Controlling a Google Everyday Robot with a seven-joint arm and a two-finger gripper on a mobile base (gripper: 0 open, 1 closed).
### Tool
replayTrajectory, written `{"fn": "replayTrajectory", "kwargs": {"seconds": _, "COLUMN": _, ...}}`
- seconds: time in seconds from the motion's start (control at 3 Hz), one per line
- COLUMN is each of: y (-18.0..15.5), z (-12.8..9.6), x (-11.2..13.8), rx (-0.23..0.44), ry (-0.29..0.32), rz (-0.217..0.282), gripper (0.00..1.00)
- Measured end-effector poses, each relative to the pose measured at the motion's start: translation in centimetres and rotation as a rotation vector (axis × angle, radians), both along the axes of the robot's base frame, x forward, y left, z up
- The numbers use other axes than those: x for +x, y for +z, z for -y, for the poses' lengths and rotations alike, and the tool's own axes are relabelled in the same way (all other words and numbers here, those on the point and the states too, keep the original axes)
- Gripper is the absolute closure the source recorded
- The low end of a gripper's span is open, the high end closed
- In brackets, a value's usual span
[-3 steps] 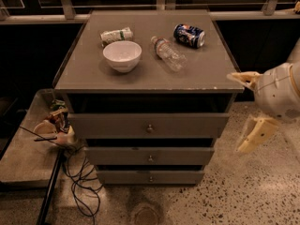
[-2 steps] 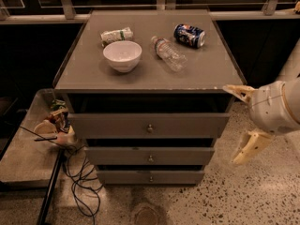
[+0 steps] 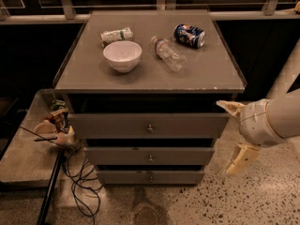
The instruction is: Open middle drawer
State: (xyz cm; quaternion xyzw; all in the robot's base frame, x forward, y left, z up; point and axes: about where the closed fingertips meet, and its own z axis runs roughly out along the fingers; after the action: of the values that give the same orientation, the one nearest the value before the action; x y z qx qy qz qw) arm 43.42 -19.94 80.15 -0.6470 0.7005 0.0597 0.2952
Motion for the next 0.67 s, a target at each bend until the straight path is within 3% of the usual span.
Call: {"fn": "replayTrajectory", "kwargs": {"seconds": 0.67, "y": -7.9, "z": -0.6, "x": 0.4, "rx": 0.071, "ry": -0.029, "rz": -0.124, "gripper": 0.0}}
